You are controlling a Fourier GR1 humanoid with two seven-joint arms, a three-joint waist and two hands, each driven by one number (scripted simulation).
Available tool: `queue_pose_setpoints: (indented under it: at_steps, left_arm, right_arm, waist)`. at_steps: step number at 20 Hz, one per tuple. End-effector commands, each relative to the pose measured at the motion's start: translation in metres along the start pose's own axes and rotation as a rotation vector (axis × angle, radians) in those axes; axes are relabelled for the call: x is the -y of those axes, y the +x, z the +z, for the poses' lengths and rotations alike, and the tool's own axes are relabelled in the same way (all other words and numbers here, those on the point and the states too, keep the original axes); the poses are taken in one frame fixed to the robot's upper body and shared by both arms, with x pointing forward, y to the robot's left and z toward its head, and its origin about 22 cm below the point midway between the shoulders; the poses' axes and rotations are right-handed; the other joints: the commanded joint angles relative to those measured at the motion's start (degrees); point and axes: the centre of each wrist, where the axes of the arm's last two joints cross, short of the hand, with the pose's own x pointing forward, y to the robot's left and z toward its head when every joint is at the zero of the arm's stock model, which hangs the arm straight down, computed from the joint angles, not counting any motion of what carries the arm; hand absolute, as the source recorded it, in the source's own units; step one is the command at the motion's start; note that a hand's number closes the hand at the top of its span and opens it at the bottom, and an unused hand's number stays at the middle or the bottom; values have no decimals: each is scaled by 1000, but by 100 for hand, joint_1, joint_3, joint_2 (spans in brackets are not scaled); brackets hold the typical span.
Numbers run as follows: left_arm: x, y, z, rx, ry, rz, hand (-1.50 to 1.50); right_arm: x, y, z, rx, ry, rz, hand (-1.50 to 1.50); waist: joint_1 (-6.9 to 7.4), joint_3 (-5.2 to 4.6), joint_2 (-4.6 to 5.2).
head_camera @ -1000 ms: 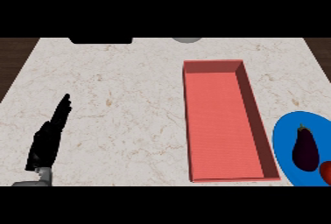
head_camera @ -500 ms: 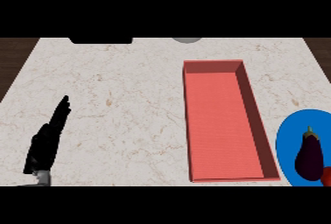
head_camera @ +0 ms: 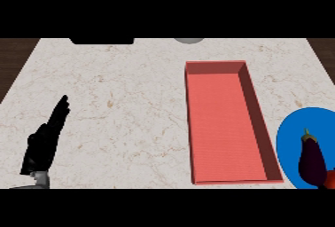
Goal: Pick the tomato from the plate and place it in the cardboard box
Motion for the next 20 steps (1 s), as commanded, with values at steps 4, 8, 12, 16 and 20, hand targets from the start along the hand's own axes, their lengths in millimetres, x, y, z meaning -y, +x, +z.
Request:
queue_pose_setpoints:
  at_steps: [4, 8, 12, 16, 20]
  left_arm:
    - [10, -15, -5, -10, 16, 9, 0]
    - [-3, -7, 4, -14, 10, 4, 0]
    - [-15, -4, -2, 7, 11, 14, 0]
    - [11, 13, -2, 12, 10, -6, 0]
    - [4, -4, -8, -3, 14, 7, 0]
  right_arm:
    - [1, 12, 35, 14, -60, 148, 150]
    - [-7, 6, 84, -30, 48, 362, 150]
    - [2, 30, 118, -30, -16, 401, 150]
    - [20, 73, 139, -26, -118, 376, 150]
    - [42, 92, 148, 130, -121, 238, 150]
  waist:
    - [-39, 5, 8]
    - [-48, -8, -2]
    - [-41, 6, -4]
    - [-22, 8, 1]
    - [-56, 8, 3]
